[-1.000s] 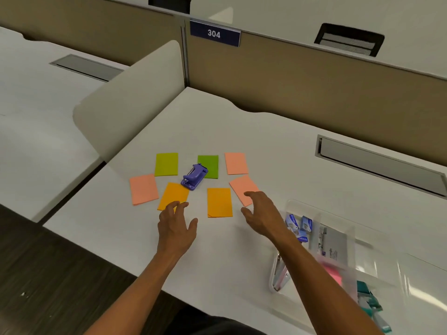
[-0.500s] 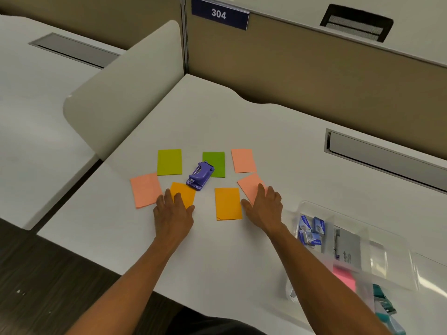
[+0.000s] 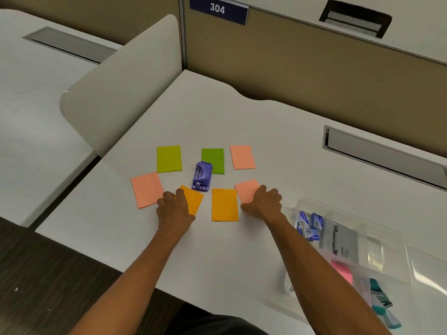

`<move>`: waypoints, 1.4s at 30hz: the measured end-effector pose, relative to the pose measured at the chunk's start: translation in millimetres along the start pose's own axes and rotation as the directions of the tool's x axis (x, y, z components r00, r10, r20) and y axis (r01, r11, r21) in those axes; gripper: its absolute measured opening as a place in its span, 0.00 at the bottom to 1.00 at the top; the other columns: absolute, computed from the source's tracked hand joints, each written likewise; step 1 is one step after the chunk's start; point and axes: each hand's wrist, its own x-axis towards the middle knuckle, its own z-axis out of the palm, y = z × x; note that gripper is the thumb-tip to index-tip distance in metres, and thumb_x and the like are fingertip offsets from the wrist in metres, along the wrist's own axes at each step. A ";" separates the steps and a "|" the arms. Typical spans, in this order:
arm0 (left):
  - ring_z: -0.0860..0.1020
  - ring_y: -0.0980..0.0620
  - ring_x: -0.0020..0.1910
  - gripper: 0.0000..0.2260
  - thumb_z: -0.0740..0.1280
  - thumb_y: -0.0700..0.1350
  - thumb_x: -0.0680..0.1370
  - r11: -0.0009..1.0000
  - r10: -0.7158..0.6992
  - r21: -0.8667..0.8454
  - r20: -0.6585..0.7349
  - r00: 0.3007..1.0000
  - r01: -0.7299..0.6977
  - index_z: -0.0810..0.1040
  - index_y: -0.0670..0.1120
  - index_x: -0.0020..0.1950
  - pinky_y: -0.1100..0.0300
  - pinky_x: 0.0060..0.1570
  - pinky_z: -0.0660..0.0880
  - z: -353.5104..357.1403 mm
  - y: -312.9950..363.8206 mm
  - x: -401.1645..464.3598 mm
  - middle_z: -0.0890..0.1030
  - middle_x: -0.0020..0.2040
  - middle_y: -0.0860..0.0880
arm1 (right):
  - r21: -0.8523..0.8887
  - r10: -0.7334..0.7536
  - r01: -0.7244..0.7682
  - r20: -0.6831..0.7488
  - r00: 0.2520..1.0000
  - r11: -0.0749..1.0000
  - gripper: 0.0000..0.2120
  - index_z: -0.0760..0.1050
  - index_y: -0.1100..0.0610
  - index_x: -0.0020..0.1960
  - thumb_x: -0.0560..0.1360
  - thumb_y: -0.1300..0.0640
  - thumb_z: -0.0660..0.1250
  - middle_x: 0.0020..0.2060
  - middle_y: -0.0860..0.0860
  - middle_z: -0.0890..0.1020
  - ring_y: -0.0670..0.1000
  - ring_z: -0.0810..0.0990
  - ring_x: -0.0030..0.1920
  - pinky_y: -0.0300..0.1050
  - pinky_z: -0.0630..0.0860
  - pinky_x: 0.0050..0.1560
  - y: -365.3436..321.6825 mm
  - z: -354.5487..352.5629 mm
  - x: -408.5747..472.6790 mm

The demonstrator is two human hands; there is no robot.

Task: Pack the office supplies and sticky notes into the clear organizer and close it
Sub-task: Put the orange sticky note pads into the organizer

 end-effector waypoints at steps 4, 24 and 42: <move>0.67 0.39 0.63 0.44 0.78 0.52 0.67 0.998 -0.054 -0.023 0.139 0.989 0.058 0.55 0.46 0.73 0.49 0.59 0.71 -0.6 10.3 -13.2 0.60 0.67 0.38 | 0.040 0.048 -0.053 0.106 0.993 0.998 0.50 0.54 0.60 0.72 0.64 0.40 0.77 0.68 0.62 0.63 0.64 0.63 0.69 0.57 0.65 0.66 8.3 1.3 -3.8; 0.76 0.39 0.54 0.21 0.66 0.49 0.78 0.908 -0.147 -0.386 0.068 0.987 0.162 0.61 0.43 0.63 0.47 0.53 0.73 14.7 19.6 -82.4 0.76 0.56 0.41 | 0.318 -0.112 0.069 0.120 0.986 0.946 0.33 0.55 0.61 0.68 0.72 0.54 0.71 0.60 0.61 0.73 0.63 0.74 0.60 0.53 0.73 0.54 38.6 18.9 -44.9; 0.74 0.41 0.61 0.18 0.59 0.51 0.81 0.832 -0.018 -0.555 -0.012 1.000 0.008 0.67 0.45 0.69 0.47 0.57 0.72 7.2 101.6 -109.0 0.74 0.64 0.42 | 0.799 -0.274 0.118 0.061 0.960 0.589 0.13 0.74 0.50 0.57 0.76 0.46 0.69 0.53 0.51 0.82 0.49 0.82 0.51 0.46 0.77 0.46 119.6 -46.1 -122.7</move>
